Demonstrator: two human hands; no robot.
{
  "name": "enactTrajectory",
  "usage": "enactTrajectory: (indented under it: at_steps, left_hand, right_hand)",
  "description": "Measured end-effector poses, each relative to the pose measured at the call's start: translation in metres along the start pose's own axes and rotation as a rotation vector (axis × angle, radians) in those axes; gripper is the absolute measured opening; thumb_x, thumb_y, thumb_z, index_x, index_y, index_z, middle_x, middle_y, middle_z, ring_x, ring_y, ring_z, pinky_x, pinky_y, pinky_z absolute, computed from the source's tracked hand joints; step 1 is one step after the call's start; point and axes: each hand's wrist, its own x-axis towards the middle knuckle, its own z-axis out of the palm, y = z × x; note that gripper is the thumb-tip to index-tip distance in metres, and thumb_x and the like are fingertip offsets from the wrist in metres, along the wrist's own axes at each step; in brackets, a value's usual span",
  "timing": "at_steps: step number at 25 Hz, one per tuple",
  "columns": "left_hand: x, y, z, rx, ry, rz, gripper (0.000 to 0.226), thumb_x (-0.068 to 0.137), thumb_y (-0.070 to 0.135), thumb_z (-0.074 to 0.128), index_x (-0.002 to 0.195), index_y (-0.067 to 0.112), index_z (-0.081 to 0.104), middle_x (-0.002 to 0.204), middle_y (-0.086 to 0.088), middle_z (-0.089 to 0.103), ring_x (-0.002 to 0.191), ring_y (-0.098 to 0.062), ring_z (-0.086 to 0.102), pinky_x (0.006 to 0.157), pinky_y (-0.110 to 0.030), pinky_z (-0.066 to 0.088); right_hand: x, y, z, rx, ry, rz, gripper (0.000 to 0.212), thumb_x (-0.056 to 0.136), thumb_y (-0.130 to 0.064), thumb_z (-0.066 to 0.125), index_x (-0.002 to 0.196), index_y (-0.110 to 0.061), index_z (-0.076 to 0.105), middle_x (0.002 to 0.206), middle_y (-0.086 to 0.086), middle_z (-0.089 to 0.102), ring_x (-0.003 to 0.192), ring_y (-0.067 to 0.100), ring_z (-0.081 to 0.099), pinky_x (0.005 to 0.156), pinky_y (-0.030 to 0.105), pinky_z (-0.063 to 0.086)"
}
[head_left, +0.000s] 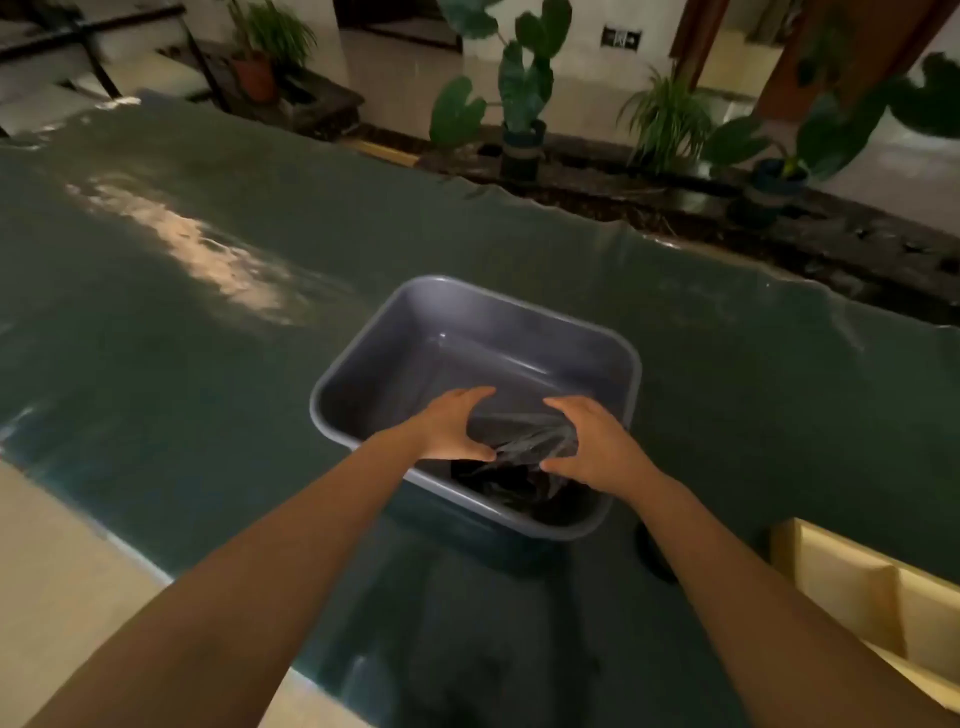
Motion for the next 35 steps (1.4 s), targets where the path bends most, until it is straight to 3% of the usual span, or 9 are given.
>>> enactTrajectory:
  at_steps: [5,9,14,20,22,25,28,31,35]
  left_hand:
    - [0.025,-0.015,0.025,0.103,-0.133,0.025,0.099,0.065,0.033,0.079,0.144,0.027,0.019,0.151,-0.015,0.021,0.139,-0.035,0.015,0.113,-0.049,0.02]
    - [0.033,-0.025,0.035,0.131,-0.046,0.077,0.088,0.065,0.022,0.077,0.139,0.026,0.03,0.133,-0.017,0.038,0.124,-0.037,0.036,0.107,-0.049,0.035]
    - [0.024,-0.018,0.027,0.064,0.036,0.116,0.083,0.062,0.014,0.075,0.136,0.023,0.037,0.129,-0.017,0.041,0.122,-0.036,0.036,0.106,-0.043,0.034]
    - [-0.002,0.03,-0.028,0.057,0.179,0.229,0.08,0.061,0.019,0.079,0.133,0.023,0.046,0.124,-0.008,0.053,0.119,-0.025,0.043,0.102,-0.033,0.034]
    - [-0.018,0.057,-0.048,0.04,0.169,0.301,0.076,0.061,0.023,0.079,0.13,0.027,0.048,0.116,0.004,0.055,0.112,-0.017,0.047,0.093,-0.026,0.036]
    - [-0.044,0.102,-0.056,0.013,0.102,0.401,0.073,0.061,0.035,0.078,0.128,0.031,0.048,0.123,0.008,0.057,0.114,-0.011,0.049,0.098,-0.029,0.039]
    - [-0.064,0.142,-0.017,0.028,0.102,0.488,0.071,0.06,0.041,0.075,0.126,0.035,0.049,0.122,0.009,0.057,0.113,-0.008,0.049,0.099,-0.029,0.037]
    - [-0.074,0.167,0.069,0.01,0.096,0.504,0.075,0.062,0.037,0.078,0.13,0.032,0.048,0.13,0.0,0.052,0.121,-0.014,0.043,0.105,-0.026,0.028]
    - [-0.085,0.186,0.197,-0.03,0.013,0.386,0.075,0.065,0.025,0.078,0.133,0.027,0.046,0.141,-0.005,0.039,0.131,-0.018,0.032,0.106,-0.016,0.016]
  right_hand:
    - [0.013,0.007,0.031,-0.317,-0.095,0.047,0.09,0.07,-0.038,0.075,0.144,-0.024,0.025,0.151,0.005,0.028,0.139,0.026,0.019,0.108,0.045,0.035]
    - [0.018,0.009,0.044,-0.334,0.003,0.033,0.08,0.075,-0.022,0.072,0.142,-0.018,0.029,0.144,0.007,0.036,0.135,0.029,0.021,0.11,0.042,0.033]
    - [0.009,0.007,0.039,-0.206,0.179,-0.002,0.058,0.076,-0.008,0.068,0.13,-0.012,0.049,0.128,0.009,0.052,0.125,0.028,0.038,0.105,0.036,0.035]
    - [0.002,-0.025,-0.034,-0.111,0.345,-0.081,0.048,0.072,-0.008,0.071,0.119,-0.008,0.06,0.12,0.012,0.061,0.116,0.03,0.049,0.103,0.033,0.034]
    - [-0.016,-0.036,-0.07,-0.131,0.351,-0.086,0.049,0.07,-0.012,0.074,0.117,-0.01,0.062,0.119,0.012,0.063,0.114,0.03,0.052,0.1,0.032,0.035]
    - [-0.071,-0.035,-0.113,-0.132,0.357,-0.05,0.048,0.068,-0.018,0.079,0.114,-0.015,0.065,0.112,0.005,0.065,0.105,0.022,0.056,0.093,0.028,0.039]
    - [-0.144,-0.007,-0.123,-0.074,0.303,0.018,0.046,0.067,-0.021,0.079,0.111,-0.025,0.065,0.104,-0.009,0.059,0.095,0.007,0.05,0.086,0.022,0.037]
    - [-0.21,0.047,-0.098,-0.037,0.328,0.109,0.051,0.063,-0.015,0.083,0.111,-0.016,0.067,0.113,0.003,0.065,0.106,0.02,0.056,0.098,0.024,0.035]
    - [-0.283,0.124,-0.032,-0.024,0.352,0.221,0.052,0.059,-0.004,0.08,0.11,-0.008,0.066,0.114,0.012,0.066,0.11,0.03,0.056,0.098,0.017,0.028]
